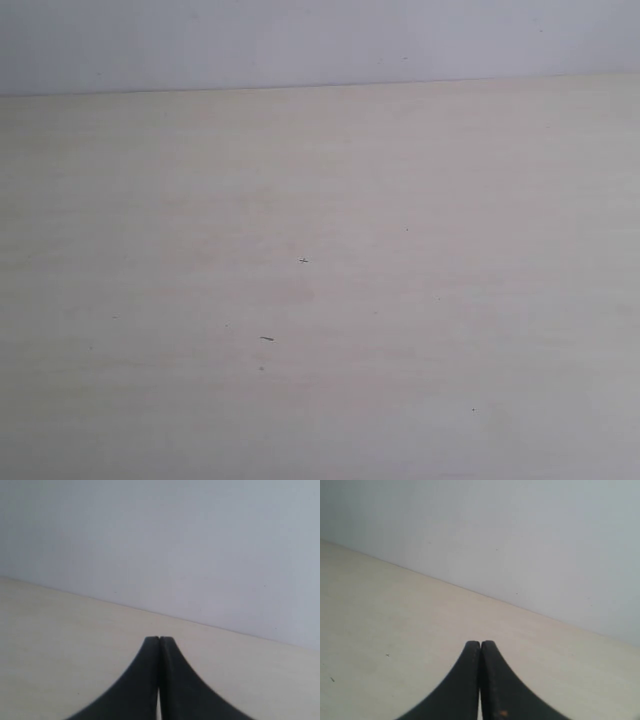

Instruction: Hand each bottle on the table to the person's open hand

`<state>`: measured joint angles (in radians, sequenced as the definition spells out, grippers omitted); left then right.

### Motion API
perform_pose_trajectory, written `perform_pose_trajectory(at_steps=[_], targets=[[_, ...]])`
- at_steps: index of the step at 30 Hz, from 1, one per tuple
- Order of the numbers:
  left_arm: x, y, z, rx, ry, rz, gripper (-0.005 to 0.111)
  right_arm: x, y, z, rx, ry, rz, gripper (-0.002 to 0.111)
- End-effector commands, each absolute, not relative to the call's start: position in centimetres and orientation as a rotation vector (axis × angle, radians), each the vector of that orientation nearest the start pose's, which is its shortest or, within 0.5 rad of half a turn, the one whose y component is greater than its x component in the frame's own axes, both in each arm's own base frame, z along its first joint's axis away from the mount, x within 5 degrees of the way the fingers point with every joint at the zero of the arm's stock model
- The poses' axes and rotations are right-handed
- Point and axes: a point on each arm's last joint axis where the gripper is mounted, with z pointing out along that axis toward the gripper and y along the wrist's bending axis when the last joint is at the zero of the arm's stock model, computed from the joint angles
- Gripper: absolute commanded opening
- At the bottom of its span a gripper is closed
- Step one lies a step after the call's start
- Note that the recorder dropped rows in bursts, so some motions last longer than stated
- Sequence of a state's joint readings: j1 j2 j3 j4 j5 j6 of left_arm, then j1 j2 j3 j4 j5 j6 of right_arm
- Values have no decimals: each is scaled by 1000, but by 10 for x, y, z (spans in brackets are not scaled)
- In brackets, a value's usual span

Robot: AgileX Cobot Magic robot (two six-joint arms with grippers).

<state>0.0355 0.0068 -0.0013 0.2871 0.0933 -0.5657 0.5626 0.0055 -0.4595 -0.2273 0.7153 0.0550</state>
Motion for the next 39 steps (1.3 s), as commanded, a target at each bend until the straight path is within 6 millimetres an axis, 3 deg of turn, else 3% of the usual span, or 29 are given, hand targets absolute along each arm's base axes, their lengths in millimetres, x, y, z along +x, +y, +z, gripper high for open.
perform_pose_trajectory(at_steps=[1, 32, 37, 39], targets=[[56, 3, 205, -172, 1569, -96, 0, 16, -6, 297, -472, 1656, 193, 0], [56, 3, 204, -166, 1577, -97, 0, 16, -6, 297, -472, 1656, 193, 0], [56, 3, 204, -166, 1577, -97, 0, 20, 0, 306, -372, 1474, 215, 0], [56, 3, 204, -166, 1577, -97, 0, 27, 5, 297, -274, 1420, 227, 0]])
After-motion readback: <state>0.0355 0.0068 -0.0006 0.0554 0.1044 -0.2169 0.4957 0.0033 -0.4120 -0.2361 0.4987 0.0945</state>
